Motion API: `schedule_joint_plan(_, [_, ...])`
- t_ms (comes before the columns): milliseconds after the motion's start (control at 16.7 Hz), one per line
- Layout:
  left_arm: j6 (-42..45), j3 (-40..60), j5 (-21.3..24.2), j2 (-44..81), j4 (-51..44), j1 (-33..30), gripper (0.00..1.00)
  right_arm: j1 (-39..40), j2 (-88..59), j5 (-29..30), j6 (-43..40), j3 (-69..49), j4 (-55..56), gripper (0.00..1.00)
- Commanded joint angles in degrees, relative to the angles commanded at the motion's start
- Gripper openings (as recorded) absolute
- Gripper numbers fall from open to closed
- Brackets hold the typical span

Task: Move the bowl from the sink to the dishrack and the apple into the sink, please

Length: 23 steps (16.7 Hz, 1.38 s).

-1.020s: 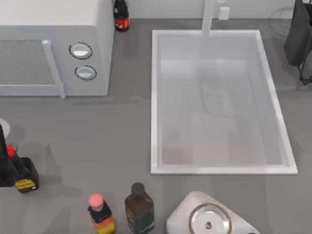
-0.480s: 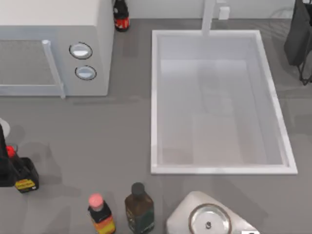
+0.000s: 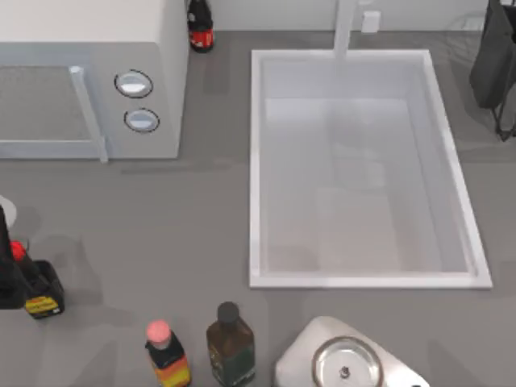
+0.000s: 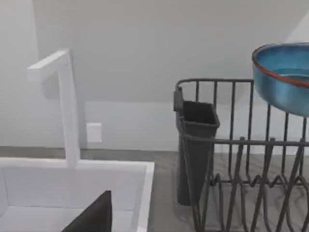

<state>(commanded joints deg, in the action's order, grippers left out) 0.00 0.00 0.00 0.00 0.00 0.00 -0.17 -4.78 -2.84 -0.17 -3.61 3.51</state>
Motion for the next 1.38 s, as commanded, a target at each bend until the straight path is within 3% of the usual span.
schedule_joint_plan(240, [0.00, 0.00, 0.00, 0.00, 0.00, 0.00, 1.00, 0.17, 4.78, 2.84, 0.17, 3.61, -3.51, 1.00])
schedule_joint_plan(1380, [0.00, 0.00, 0.00, 0.00, 0.00, 0.00, 1.00, 0.17, 4.78, 2.84, 0.17, 3.61, -3.51, 1.00])
